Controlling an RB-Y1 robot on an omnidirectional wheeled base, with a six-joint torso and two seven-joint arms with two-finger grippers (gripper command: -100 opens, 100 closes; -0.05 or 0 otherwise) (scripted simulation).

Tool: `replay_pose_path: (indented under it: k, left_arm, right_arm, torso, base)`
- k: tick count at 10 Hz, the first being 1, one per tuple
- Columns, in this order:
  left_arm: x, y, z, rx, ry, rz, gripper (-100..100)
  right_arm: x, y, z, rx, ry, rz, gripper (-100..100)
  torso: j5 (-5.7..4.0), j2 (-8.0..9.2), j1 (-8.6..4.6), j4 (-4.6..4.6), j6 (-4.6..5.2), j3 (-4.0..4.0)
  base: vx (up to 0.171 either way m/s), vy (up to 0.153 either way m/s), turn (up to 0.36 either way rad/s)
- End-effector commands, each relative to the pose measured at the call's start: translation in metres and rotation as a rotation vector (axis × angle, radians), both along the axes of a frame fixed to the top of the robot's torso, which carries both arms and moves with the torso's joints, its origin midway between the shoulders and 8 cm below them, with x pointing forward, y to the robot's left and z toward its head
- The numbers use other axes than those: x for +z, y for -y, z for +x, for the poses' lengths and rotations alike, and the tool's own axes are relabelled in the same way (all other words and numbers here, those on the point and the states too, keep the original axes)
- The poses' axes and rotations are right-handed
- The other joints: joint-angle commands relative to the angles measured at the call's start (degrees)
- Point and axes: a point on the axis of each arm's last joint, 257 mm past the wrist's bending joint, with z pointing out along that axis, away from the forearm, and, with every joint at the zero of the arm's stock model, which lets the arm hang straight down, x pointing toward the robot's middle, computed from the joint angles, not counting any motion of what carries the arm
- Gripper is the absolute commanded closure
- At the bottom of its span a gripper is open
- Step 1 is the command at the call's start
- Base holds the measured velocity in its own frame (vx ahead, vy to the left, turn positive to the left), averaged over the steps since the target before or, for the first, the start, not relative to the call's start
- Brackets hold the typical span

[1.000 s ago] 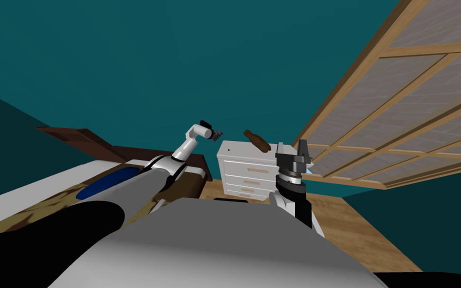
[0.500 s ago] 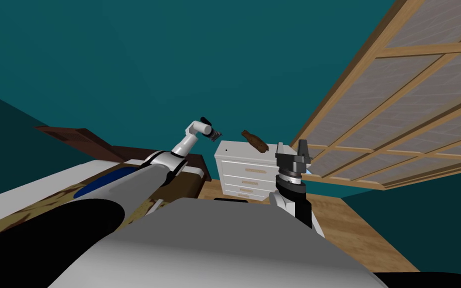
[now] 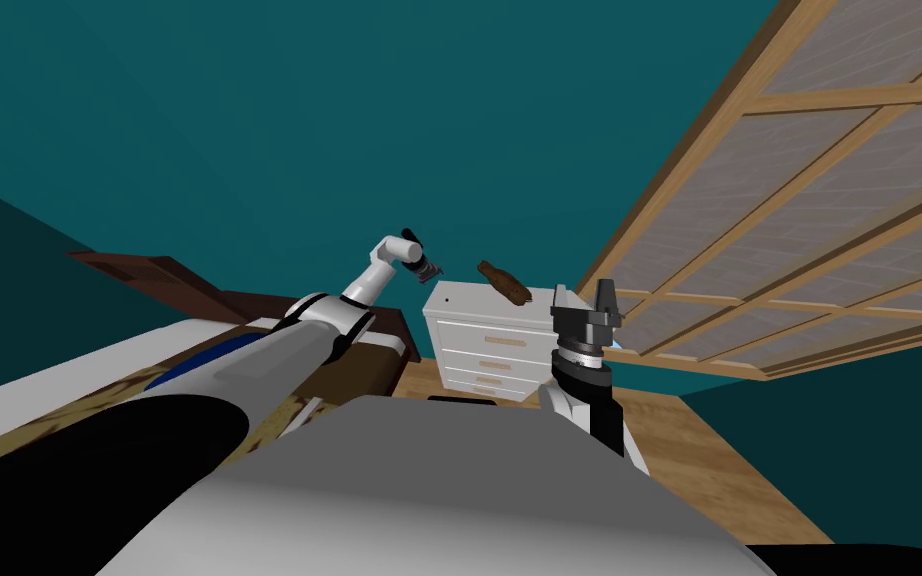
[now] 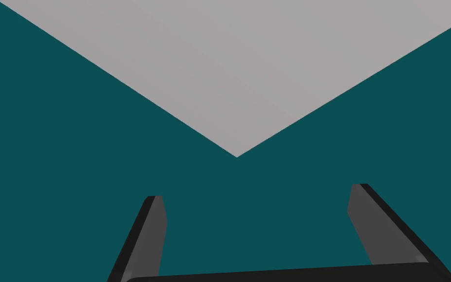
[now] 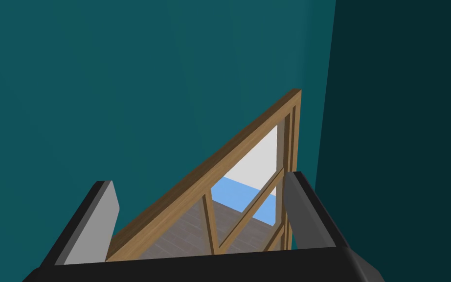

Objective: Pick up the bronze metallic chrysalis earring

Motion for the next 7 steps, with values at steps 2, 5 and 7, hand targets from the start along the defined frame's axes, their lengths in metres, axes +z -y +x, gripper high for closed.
replay_pose_path:
  k: [2,5,7]
  left_arm:
    - [-0.005,-0.007,-0.011,-0.024,-0.077,0.043,-100]
    - [-0.006,-0.014,-0.027,-0.076,-0.172,0.090,-100]
    - [-0.010,-0.021,-0.038,-0.097,-0.237,0.112,-100]
  right_arm:
    - [0.000,0.000,0.000,0.000,0.000,0.000,0]
    - [0.000,0.000,0.000,0.000,0.000,0.000,0]
    - [0.000,0.000,0.000,0.000,0.000,0.000,0]
  torso:
    - [-0.02,-0.03,-0.09,0.00,0.00,-0.02]
    - [-0.01,-0.02,-0.03,-0.01,0.00,-0.01]
    - [-0.01,-0.03,-0.05,-0.01,0.00,-0.02]
  base:
    - [0.007,-0.080,0.007]
    - [0.003,-0.080,0.005]
    - [0.003,-0.080,0.006]
